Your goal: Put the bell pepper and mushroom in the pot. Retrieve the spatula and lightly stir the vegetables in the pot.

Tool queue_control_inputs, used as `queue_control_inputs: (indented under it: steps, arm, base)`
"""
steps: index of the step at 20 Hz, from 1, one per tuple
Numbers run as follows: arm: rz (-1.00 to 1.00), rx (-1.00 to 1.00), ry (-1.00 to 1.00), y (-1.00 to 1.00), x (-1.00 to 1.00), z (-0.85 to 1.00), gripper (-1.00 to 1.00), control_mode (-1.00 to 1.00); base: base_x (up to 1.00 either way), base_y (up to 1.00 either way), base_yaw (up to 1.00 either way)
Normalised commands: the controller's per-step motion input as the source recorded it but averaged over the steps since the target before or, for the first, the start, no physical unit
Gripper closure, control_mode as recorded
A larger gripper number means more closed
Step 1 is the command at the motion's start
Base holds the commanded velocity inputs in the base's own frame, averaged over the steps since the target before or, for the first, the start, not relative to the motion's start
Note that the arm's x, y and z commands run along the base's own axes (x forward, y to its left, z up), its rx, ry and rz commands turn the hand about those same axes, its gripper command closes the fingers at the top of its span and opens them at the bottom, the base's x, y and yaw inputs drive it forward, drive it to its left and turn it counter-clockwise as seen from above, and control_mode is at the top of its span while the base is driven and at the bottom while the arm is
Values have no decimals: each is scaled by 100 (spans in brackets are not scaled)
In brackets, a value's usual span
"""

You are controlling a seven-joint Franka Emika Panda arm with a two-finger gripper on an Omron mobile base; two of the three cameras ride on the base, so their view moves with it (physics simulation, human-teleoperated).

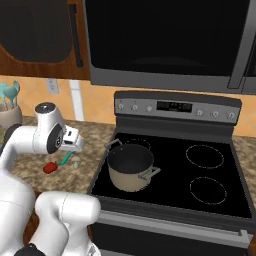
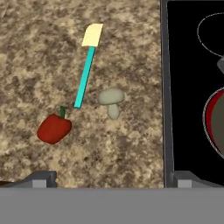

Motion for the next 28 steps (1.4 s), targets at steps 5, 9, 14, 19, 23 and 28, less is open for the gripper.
queue_control_inputs:
  steps: [5,9,14,19,23,28]
  arm:
    - [0,-3,12,13,26,-29,-100,-100]
    - [0,-1,16,1,34,-40,-100,-100]
    - [0,0,11,0,35,-33,-100,-100]
    - [0,0,6,0,31,-32,-100,-100]
    - [0,0,2,0,31,-41,-100,-100]
    - [0,-1,1,2,29,-36,-100,-100]
  base:
    - [0,0,0]
    - [0,0,0]
    - [0,0,0]
    - [0,0,0]
    - [0,0,0]
    - [0,0,0]
